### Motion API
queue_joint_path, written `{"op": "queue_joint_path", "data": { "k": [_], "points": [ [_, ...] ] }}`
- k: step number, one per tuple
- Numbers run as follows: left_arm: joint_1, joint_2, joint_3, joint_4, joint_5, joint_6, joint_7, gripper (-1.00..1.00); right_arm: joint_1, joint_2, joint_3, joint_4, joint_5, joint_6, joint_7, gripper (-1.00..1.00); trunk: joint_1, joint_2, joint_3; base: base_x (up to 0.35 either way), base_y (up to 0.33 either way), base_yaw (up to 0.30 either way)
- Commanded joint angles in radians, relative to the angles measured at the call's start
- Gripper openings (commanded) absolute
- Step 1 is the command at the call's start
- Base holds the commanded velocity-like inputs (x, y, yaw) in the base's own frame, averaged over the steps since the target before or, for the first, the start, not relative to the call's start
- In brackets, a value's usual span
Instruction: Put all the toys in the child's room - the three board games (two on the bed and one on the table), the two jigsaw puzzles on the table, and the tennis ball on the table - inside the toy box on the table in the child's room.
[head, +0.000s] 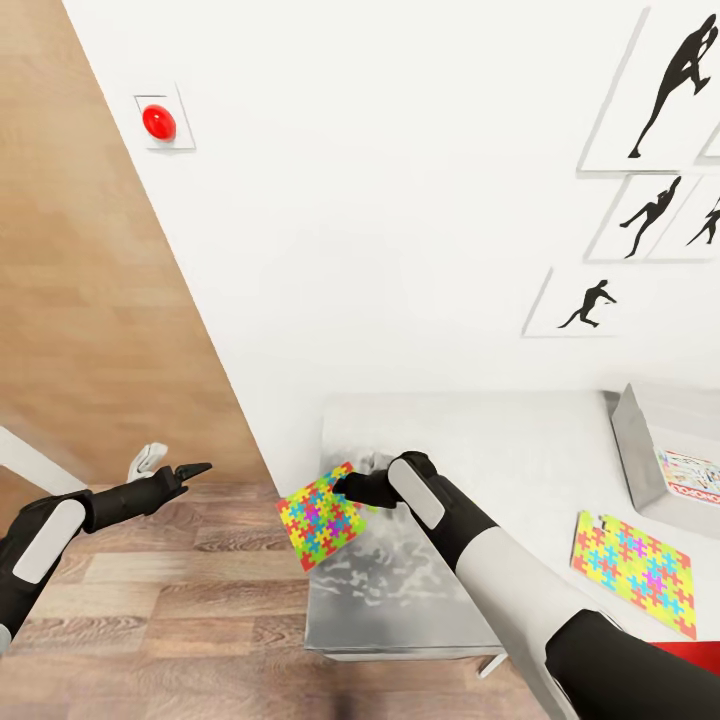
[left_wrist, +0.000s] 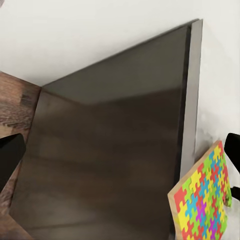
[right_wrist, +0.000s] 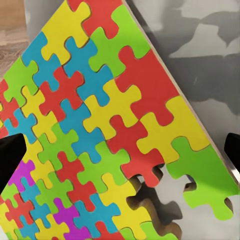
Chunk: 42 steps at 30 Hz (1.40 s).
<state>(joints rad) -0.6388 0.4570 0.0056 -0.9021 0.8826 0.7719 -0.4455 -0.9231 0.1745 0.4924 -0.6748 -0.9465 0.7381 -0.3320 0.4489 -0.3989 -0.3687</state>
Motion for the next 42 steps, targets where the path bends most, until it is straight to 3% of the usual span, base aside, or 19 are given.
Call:
{"op": "queue_joint_path", "data": {
  "k": [1,24,36,42],
  "points": [
    [-0.001,0.0,0.0,0.0,0.003,0.006,-0.001,1.0,0.0,0.0,0.002,0.058,-0.005,-0.001,-0.012,1.0,0.001,-0.001,-0.002,0.0,0.0,0.0],
    [-0.001,0.0,0.0,0.0,0.003,0.006,-0.002,1.0,0.013,0.0,0.003,0.034,0.011,-0.054,-0.024,1.0,0.001,-0.001,-0.002,0.0,0.0,0.0],
    [-0.001,0.001,0.0,0.0,0.003,0.006,-0.001,1.0,0.082,0.0,0.002,-0.137,0.011,-0.042,-0.052,1.0,0.001,-0.001,-0.002,0.0,0.0,0.0],
    [-0.001,0.0,0.0,0.0,0.003,0.006,-0.001,1.0,0.144,-0.033,0.001,-0.296,0.011,-0.022,-0.06,1.0,0.001,-0.001,-0.002,0.0,0.0,0.0]
  ]
}}
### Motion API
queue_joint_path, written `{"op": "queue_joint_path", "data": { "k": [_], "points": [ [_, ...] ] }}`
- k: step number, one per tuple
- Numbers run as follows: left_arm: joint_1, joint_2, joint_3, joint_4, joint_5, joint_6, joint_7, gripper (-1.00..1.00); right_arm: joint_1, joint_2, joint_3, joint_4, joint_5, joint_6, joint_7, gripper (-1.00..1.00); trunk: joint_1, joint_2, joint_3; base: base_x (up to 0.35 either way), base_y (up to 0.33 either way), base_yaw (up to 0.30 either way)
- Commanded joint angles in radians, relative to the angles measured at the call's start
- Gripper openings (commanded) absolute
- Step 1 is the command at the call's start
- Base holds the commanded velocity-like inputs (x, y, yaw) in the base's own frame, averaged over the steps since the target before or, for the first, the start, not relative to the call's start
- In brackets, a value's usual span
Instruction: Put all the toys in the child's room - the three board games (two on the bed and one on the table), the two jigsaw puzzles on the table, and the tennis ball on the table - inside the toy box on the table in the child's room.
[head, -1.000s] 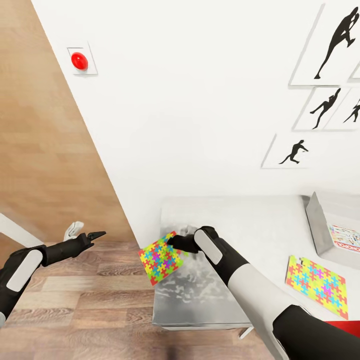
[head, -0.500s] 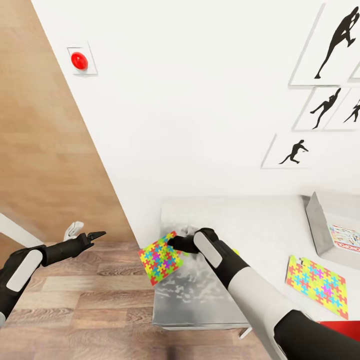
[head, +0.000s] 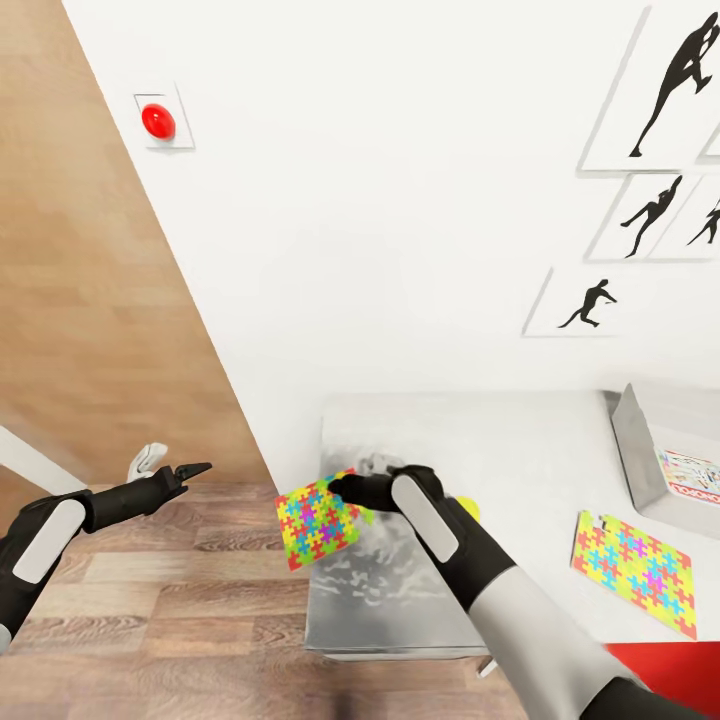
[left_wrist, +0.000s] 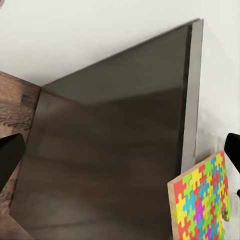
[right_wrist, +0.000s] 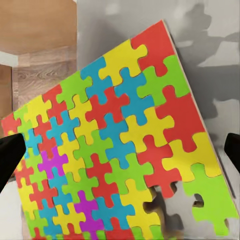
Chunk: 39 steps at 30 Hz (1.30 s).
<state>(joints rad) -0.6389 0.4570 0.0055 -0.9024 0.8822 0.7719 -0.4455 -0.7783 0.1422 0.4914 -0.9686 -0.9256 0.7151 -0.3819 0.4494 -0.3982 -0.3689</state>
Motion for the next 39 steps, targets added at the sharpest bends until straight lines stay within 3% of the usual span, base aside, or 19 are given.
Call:
{"op": "queue_joint_path", "data": {
  "k": [1,15,19,24,27,39],
  "points": [
    [-0.001,0.0,0.001,0.0,0.003,0.006,-0.001,1.0,0.006,-0.002,0.002,-0.019,-0.01,0.011,-0.011,1.0,0.001,-0.002,-0.002,0.0,0.0,0.0],
    [-0.001,0.0,0.001,0.0,0.003,0.006,-0.001,1.0,0.018,-0.013,-0.002,-0.075,-0.014,0.032,-0.011,1.0,0.001,-0.002,-0.002,0.0,0.0,0.0],
    [-0.001,0.0,0.001,0.0,0.003,0.006,-0.001,1.0,0.053,-0.021,-0.002,-0.176,-0.012,0.039,-0.011,1.0,0.001,-0.002,-0.002,0.0,0.0,0.0],
    [-0.001,0.0,0.001,0.0,0.004,0.006,-0.002,1.0,0.139,-0.084,-0.003,-0.414,-0.017,0.075,-0.011,1.0,0.001,-0.002,-0.002,0.0,0.0,0.0],
    [-0.001,0.0,0.0,0.0,0.004,0.006,-0.002,1.0,0.182,-0.102,-0.004,-0.508,-0.019,0.082,-0.01,1.0,0.001,-0.002,-0.002,0.0,0.0,0.0],
    [-0.001,-0.001,-0.001,0.004,0.006,0.013,-0.002,1.0,0.21,-0.11,-0.012,-0.567,-0.022,0.085,-0.007,1.0,0.001,-0.002,-0.002,0.0,0.0,0.0]
  ]
}}
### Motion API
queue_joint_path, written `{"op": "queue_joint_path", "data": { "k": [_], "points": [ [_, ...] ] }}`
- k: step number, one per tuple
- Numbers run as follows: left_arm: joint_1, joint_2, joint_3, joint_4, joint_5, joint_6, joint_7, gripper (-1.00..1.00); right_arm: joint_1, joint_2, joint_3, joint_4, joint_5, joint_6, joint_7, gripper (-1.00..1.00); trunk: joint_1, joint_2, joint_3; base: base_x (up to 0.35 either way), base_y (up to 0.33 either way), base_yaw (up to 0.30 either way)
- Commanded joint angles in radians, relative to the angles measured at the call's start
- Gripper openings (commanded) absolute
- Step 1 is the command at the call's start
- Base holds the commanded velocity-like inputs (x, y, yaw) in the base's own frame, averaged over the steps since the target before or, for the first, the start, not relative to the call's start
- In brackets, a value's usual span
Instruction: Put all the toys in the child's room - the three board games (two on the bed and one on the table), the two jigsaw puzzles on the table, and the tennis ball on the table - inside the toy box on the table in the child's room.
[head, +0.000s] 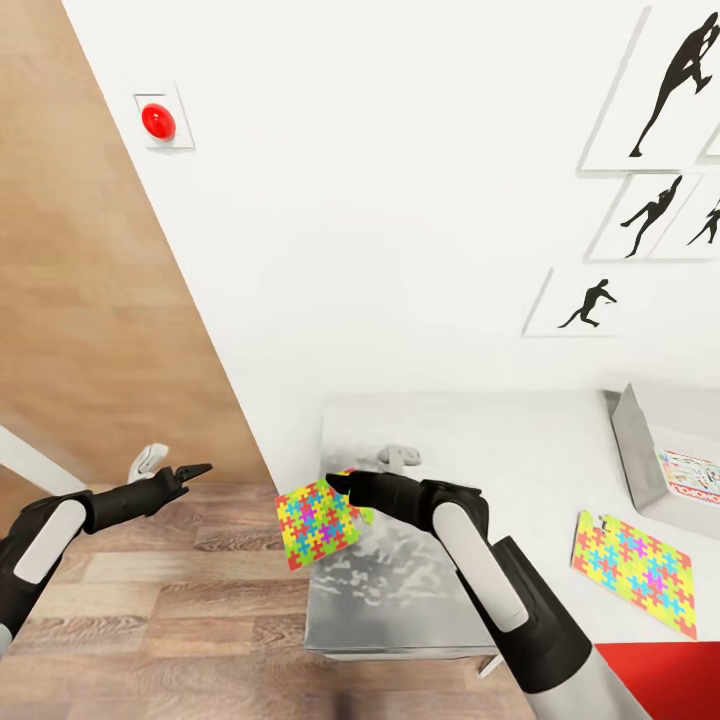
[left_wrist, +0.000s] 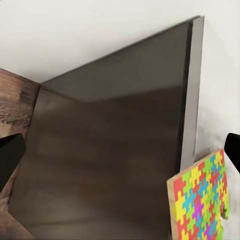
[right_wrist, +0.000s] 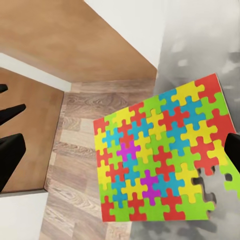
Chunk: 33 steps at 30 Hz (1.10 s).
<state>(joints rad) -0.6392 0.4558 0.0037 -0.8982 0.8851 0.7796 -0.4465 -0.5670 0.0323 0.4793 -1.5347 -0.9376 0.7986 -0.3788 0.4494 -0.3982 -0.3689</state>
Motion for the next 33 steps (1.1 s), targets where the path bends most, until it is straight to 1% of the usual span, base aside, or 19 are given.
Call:
{"op": "queue_joint_path", "data": {
  "k": [1,4,8,14,15,17,19,20,21,22,23,24,25,28,29,30,31,32,33],
  "points": [
    [-0.001,-0.001,-0.001,0.003,0.004,0.006,-0.001,1.0,0.0,0.0,0.0,-0.005,-0.01,0.002,-0.009,1.0,0.001,-0.002,-0.002,0.0,0.0,0.0],
    [-0.002,-0.004,-0.016,0.01,0.004,0.007,-0.001,1.0,0.002,0.0,0.0,-0.024,-0.01,0.002,-0.008,1.0,0.001,-0.002,-0.002,0.0,0.0,0.0],
    [-0.009,-0.006,-0.049,0.038,0.003,0.004,-0.003,1.0,0.011,0.0,-0.001,-0.041,-0.01,0.002,-0.006,1.0,0.001,-0.002,-0.001,0.0,0.0,-0.004],
    [-0.012,-0.006,-0.064,0.061,0.004,0.002,-0.017,1.0,0.016,-0.001,-0.002,-0.046,-0.01,0.004,-0.005,1.0,0.001,-0.002,0.005,0.0,0.0,-0.078],
    [-0.012,-0.006,-0.066,0.063,0.004,0.002,-0.036,1.0,0.016,-0.001,-0.002,-0.046,-0.01,0.004,-0.005,1.0,0.001,-0.002,0.006,0.0,0.0,-0.112],
    [-0.013,-0.005,-0.078,0.067,0.003,0.002,-0.108,1.0,0.016,-0.001,-0.002,-0.047,-0.01,0.005,-0.004,1.0,0.001,-0.002,0.009,0.0,0.0,-0.094],
    [-0.013,-0.003,-0.109,0.077,0.001,0.0,-0.196,1.0,0.017,-0.001,-0.002,-0.047,-0.01,0.004,-0.003,1.0,0.001,-0.002,0.01,0.0,0.0,-0.042],
    [-0.013,-0.001,-0.119,0.08,0.001,0.0,-0.217,1.0,0.017,-0.001,-0.002,-0.047,-0.011,0.003,-0.003,1.0,0.001,-0.002,0.01,0.0,0.0,-0.026],
    [-0.013,0.002,-0.139,0.087,-0.001,-0.001,-0.257,1.0,0.017,-0.002,-0.002,-0.047,-0.011,0.002,-0.002,1.0,0.001,-0.002,0.01,0.0,0.0,-0.017],
    [-0.013,0.003,-0.146,0.09,-0.001,-0.001,-0.275,1.0,0.017,-0.002,-0.001,-0.047,-0.011,0.001,-0.002,1.0,0.001,-0.002,0.011,0.0,0.0,-0.025],
    [-0.012,0.007,-0.157,0.095,-0.002,-0.002,-0.31,1.0,0.019,-0.002,-0.001,-0.047,-0.011,-0.001,-0.002,1.0,0.001,-0.002,0.011,0.0,0.0,-0.07],
    [-0.012,0.009,-0.161,0.097,-0.002,-0.002,-0.326,1.0,0.02,-0.002,-0.001,-0.047,-0.012,-0.001,-0.001,1.0,0.001,-0.002,0.012,0.0,0.0,-0.092],
    [-0.012,0.017,-0.169,0.099,-0.002,-0.003,-0.355,1.0,0.026,-0.002,-0.001,-0.048,-0.012,-0.002,0.003,1.0,0.001,-0.002,0.013,0.0,0.0,-0.124],
    [-0.011,0.039,-0.178,0.102,-0.003,-0.003,-0.401,1.0,0.037,-0.004,-0.004,-0.048,-0.011,-0.007,0.032,1.0,0.001,-0.002,0.016,0.0,0.0,-0.148],
    [-0.01,0.051,-0.181,0.103,-0.003,-0.003,-0.42,1.0,0.04,-0.011,-0.013,-0.048,-0.011,-0.013,0.063,1.0,0.001,-0.002,0.017,0.0,0.0,-0.165],
    [-0.009,0.065,-0.182,0.104,-0.003,-0.003,-0.438,1.0,0.044,-0.023,-0.027,-0.048,-0.011,-0.024,0.104,1.0,0.001,-0.002,0.019,0.0,0.0,-0.171],
    [-0.009,0.082,-0.183,0.104,-0.003,-0.003,-0.455,1.0,0.051,-0.041,-0.043,-0.048,-0.011,-0.039,0.154,1.0,0.001,-0.002,0.02,0.0,0.0,-0.173],
    [-0.009,0.09,-0.184,0.104,-0.003,-0.003,-0.463,1.0,0.056,-0.051,-0.051,-0.048,-0.011,-0.048,0.182,1.0,0.001,-0.002,0.021,0.0,0.0,-0.172],
    [-0.008,0.107,-0.185,0.105,-0.002,-0.003,-0.482,1.0,0.066,-0.069,-0.064,-0.048,-0.01,-0.068,0.24,1.0,0.001,-0.002,0.023,0.0,0.0,-0.166]
  ]
}}
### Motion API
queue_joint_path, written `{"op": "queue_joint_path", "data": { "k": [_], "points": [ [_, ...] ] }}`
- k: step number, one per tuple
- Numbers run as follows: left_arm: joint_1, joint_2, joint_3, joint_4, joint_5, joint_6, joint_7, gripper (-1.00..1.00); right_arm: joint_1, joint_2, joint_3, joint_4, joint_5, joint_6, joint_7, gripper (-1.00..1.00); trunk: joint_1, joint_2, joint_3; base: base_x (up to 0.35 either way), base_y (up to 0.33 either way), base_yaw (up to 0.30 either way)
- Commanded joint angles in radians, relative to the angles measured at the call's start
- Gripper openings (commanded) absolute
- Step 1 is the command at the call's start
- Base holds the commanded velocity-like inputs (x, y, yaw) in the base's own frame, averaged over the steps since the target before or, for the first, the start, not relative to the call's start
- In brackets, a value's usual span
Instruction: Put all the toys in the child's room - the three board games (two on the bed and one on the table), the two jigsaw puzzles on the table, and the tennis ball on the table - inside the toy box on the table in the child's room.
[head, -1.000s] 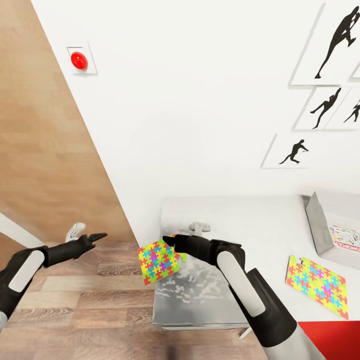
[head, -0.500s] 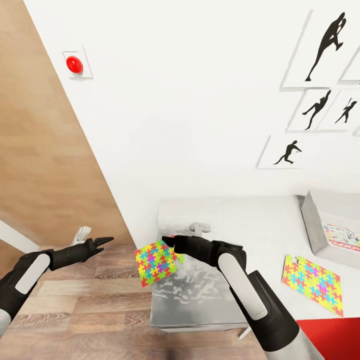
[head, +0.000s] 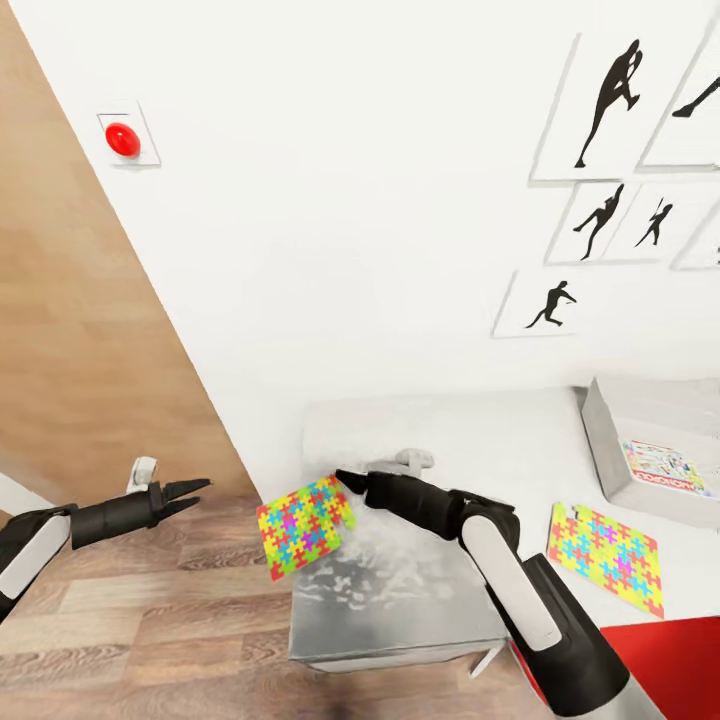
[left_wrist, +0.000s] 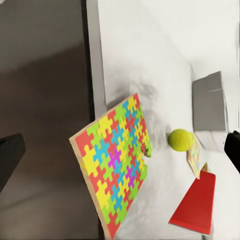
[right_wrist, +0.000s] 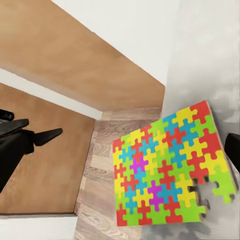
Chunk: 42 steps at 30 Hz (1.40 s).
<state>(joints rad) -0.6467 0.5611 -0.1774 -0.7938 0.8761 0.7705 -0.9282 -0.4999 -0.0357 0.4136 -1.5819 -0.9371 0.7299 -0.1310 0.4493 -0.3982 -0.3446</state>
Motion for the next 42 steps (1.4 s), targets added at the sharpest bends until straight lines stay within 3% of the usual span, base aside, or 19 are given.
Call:
{"op": "queue_joint_path", "data": {
  "k": [1,4,6,11,26,42],
  "points": [
    [0.0,0.009,-0.004,0.0,0.007,0.006,-0.012,1.0,0.004,-0.009,-0.004,-0.001,-0.011,-0.011,0.021,1.0,0.001,-0.002,0.0,0.0,0.0,-0.162],
    [0.0,0.033,-0.004,0.001,0.008,0.006,-0.08,1.0,0.024,-0.03,-0.022,-0.001,-0.011,-0.061,0.142,1.0,0.001,-0.002,0.004,0.0,0.0,-0.153],
    [0.001,0.039,-0.004,0.001,0.008,0.007,-0.119,1.0,0.03,-0.036,-0.026,-0.001,-0.011,-0.077,0.182,1.0,0.001,-0.002,0.007,0.0,0.0,-0.145],
    [0.001,0.044,-0.004,0.001,0.007,0.007,-0.167,1.0,0.036,-0.039,-0.029,-0.001,-0.01,-0.094,0.221,1.0,0.001,-0.002,0.014,0.0,0.0,-0.141],
    [0.004,0.048,-0.004,0.001,0.007,0.007,-0.178,1.0,0.038,-0.039,-0.026,-0.001,-0.005,-0.096,0.232,1.0,0.001,-0.002,0.036,0.0,0.016,-0.124],
    [0.004,0.049,-0.003,0.001,0.007,0.007,-0.179,1.0,0.055,-0.034,-0.024,-0.001,0.0,-0.097,0.232,1.0,0.001,-0.002,0.061,0.0,0.005,-0.011]
  ]
}}
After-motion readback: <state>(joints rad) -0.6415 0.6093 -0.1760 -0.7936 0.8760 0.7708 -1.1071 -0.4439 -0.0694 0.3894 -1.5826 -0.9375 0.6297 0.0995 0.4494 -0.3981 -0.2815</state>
